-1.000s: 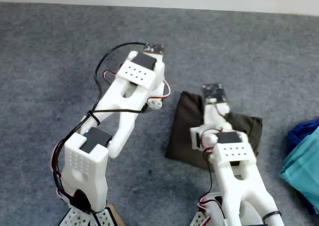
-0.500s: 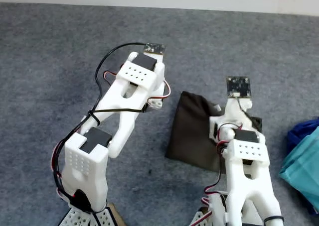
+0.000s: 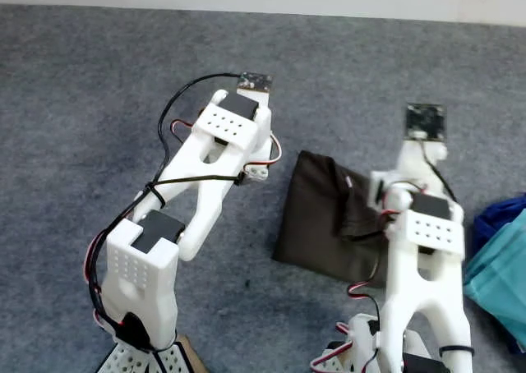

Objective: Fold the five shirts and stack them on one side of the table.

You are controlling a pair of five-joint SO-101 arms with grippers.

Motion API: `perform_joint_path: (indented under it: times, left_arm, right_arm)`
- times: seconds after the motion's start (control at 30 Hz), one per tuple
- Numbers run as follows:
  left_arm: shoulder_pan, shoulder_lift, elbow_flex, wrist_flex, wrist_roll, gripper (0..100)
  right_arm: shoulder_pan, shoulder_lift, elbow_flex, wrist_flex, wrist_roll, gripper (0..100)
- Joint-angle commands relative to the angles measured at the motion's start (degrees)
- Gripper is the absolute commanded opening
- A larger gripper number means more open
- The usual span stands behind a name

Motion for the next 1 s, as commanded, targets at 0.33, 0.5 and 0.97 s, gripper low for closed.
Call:
perform_joint_path:
  times: [0.33,0.5,0.97]
  left_arm:
    - [0.5,-3.3,-0.2,-0.7,-0.6,1]
    - [0.5,-3.3,-0.1,-0.7,-0.6,1]
    - [0.5,-3.3,-0.1,-0.7,-0.6,1]
  right_arm:
    - [-16.7,0.1,3.8,9.4,-4.4,0.6]
    - [-12.4,0.5,9.5,5.0,-1.5,0.6]
    - [5.5,0.8,8.7,-6.8,7.1,0.6]
